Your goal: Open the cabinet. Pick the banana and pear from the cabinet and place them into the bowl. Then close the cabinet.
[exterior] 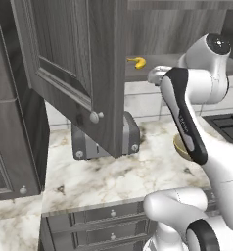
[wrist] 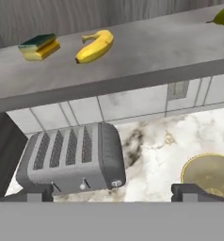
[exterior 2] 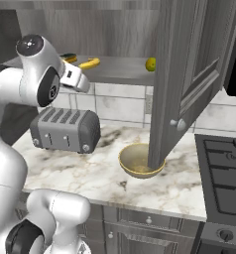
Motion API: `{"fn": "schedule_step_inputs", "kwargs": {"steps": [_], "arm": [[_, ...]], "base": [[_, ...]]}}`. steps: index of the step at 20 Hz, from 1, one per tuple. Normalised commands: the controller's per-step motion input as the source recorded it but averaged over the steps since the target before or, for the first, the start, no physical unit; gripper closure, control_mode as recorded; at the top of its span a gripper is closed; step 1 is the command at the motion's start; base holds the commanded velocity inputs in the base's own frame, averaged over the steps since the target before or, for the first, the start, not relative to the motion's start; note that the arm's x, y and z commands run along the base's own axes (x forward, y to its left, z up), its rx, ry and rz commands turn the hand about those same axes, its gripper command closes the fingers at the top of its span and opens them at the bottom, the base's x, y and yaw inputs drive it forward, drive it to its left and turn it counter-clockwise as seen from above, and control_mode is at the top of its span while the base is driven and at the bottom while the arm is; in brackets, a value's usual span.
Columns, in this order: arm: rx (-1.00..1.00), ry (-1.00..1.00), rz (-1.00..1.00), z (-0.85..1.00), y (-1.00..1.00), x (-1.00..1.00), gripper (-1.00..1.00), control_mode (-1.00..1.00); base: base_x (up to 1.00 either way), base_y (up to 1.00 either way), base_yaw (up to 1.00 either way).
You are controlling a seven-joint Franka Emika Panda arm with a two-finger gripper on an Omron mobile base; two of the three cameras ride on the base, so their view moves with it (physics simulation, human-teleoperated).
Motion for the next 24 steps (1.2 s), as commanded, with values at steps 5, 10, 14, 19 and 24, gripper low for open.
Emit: {"fn": "schedule_step_inputs", "kwargs": {"steps": [5, 10, 14, 19, 24], "arm": [[0.0, 0.0, 0.0, 0.13, -0.23, 0.77, -1.0, -1.0], [0.0, 0.0, 0.0, 0.14, -0.12, 0.78, -1.0, -1.0], [-0.01, 0.0, 0.0, 0.04, 0.0, 0.88, -1.0, -1.0], [-0.04, 0.0, 0.0, 0.0, 0.0, 0.93, -1.0, -1.0], [-0.01, 0.0, 0.0, 0.0, 0.0, 0.95, -1.0, -1.0]], "base": [[0.0, 0.0, 0.0], [0.0, 0.0, 0.0], [0.0, 0.0, 0.0], [0.0, 0.0, 0.0], [0.0, 0.0, 0.0]]}}
